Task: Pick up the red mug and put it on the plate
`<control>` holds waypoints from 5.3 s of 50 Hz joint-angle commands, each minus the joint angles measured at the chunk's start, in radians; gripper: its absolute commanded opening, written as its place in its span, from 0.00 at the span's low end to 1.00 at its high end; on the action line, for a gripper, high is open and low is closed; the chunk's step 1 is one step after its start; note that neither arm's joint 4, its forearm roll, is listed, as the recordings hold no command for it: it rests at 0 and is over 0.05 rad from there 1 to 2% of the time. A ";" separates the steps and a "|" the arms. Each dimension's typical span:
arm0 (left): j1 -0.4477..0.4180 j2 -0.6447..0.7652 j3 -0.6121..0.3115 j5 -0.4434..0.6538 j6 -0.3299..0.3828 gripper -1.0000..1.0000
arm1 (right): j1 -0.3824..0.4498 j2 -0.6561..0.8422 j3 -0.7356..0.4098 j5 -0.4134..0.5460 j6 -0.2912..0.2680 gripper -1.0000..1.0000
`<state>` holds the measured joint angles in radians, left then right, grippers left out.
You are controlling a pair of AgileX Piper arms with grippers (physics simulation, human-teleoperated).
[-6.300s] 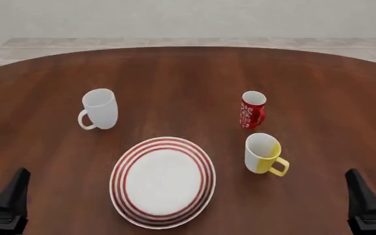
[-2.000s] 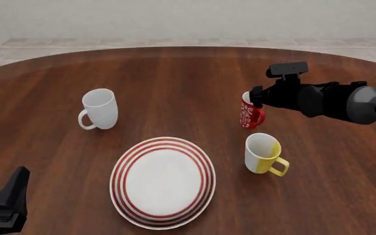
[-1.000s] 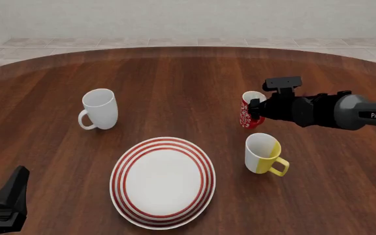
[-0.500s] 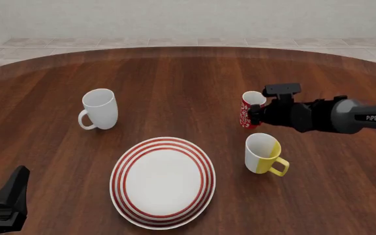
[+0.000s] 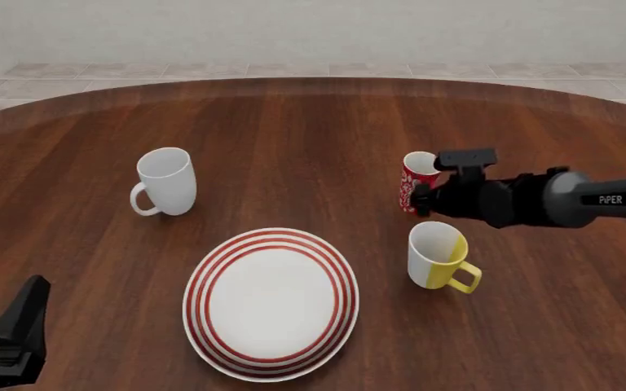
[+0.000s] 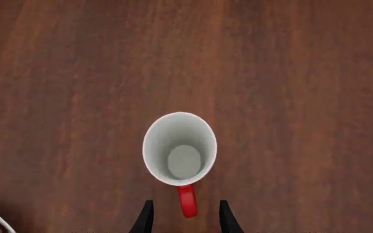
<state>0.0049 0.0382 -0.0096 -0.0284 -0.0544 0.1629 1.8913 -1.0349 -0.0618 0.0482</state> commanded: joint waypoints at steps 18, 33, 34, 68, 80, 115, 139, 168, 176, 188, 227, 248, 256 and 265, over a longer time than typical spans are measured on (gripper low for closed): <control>0.000 0.011 0.000 -0.008 -0.005 1.00 | -0.022 -0.006 0.008 -0.005 -0.050 0.00; -0.001 0.002 0.003 -0.004 -0.004 1.00 | -0.034 -0.054 0.006 0.012 -0.086 0.00; -0.002 0.003 0.003 -0.005 -0.004 1.00 | -0.036 -0.072 0.001 0.021 -0.092 0.00; -0.010 0.013 0.001 -0.008 0.007 1.00 | 0.062 -0.397 -0.072 0.200 -0.171 0.00; 0.007 0.074 0.006 -0.054 -0.021 1.00 | 0.130 -0.531 -0.066 0.281 -0.203 0.00; -0.008 -0.012 -0.007 0.025 0.001 1.00 | 0.339 -0.743 0.039 0.382 -0.201 0.00; -0.006 -0.022 -0.002 0.030 0.001 1.00 | 0.475 -0.755 0.028 0.422 -0.176 0.00; -0.021 -0.029 -0.002 0.034 0.015 1.00 | 0.591 -0.788 0.027 0.458 -0.131 0.00; -0.022 -0.033 -0.007 0.041 0.017 1.00 | 0.618 -0.807 0.033 0.473 -0.141 0.00; -0.024 -0.034 -0.004 0.036 0.018 1.00 | 0.628 -0.835 0.056 0.492 -0.131 0.00; -0.031 -0.036 -0.010 0.041 0.022 1.00 | 0.712 -0.892 0.135 0.515 -0.054 0.00; -0.035 -0.037 -0.009 0.039 0.024 1.00 | 0.738 -0.901 0.163 0.520 -0.017 0.00; -0.036 -0.037 -0.007 0.037 0.023 1.00 | 0.749 -0.883 0.193 0.490 0.000 0.00; -0.040 -0.036 -0.010 0.040 0.019 1.00 | 0.763 -0.867 0.219 0.462 0.027 0.00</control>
<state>-0.0307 0.0015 -0.0178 0.0096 -0.0326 0.9120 1.0115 -0.8414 0.4290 0.0455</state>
